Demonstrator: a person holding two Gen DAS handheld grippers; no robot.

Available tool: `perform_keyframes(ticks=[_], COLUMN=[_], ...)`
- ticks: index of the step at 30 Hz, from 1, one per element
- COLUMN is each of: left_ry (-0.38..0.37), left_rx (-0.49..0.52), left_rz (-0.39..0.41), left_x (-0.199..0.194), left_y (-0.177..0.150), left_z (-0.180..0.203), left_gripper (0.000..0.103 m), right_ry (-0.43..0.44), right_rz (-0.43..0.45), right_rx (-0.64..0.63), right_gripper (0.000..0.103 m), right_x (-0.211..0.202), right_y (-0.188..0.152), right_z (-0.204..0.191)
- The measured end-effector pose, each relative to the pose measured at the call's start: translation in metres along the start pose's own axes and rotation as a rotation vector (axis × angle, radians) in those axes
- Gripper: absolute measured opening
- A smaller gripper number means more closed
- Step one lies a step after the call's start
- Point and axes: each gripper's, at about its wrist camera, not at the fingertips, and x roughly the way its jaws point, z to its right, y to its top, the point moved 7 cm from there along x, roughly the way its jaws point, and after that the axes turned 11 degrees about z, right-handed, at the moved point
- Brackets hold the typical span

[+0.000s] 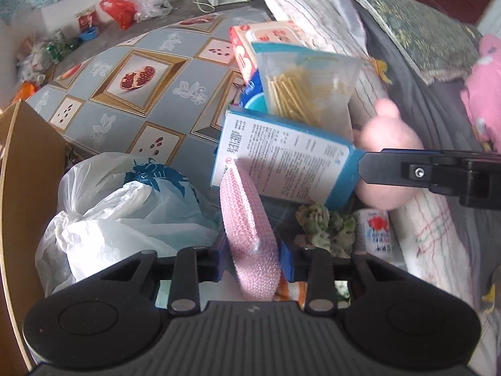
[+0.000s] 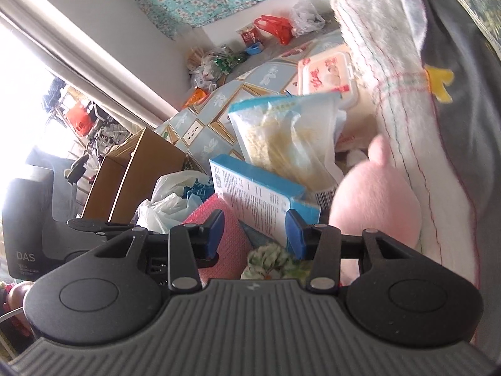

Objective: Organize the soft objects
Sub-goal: 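Reach the left tool to the pink mesh sponge and close on it, then carry the pink sponge with the left tool into the box and release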

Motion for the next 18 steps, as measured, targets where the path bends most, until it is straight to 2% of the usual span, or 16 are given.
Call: perform_keyframes(ticks=[6, 11, 18], left_ry=[-0.025, -0.021, -0.037], left_rx=[-0.072, -0.132, -0.2], left_rz=[0.047, 0.053, 0.08], left_x=[-0.022, -0.03, -0.043], left_y=[0.009, 0.01, 0.01], left_z=[-0.008, -0.019, -0.035], left_gripper=[0.032, 0.032, 0.032], right_ry=[0.012, 0.036, 0.061], right_rz=[-0.001, -0.072, -0.208], right_rx=[-0.172, -0.293, -0.444], right_gripper=[0.045, 0.045, 0.045], right_x=[0.016, 0.049, 0.075], right_y=[0.027, 0.037, 0.02], right_z=[-0.015, -0.025, -0.036])
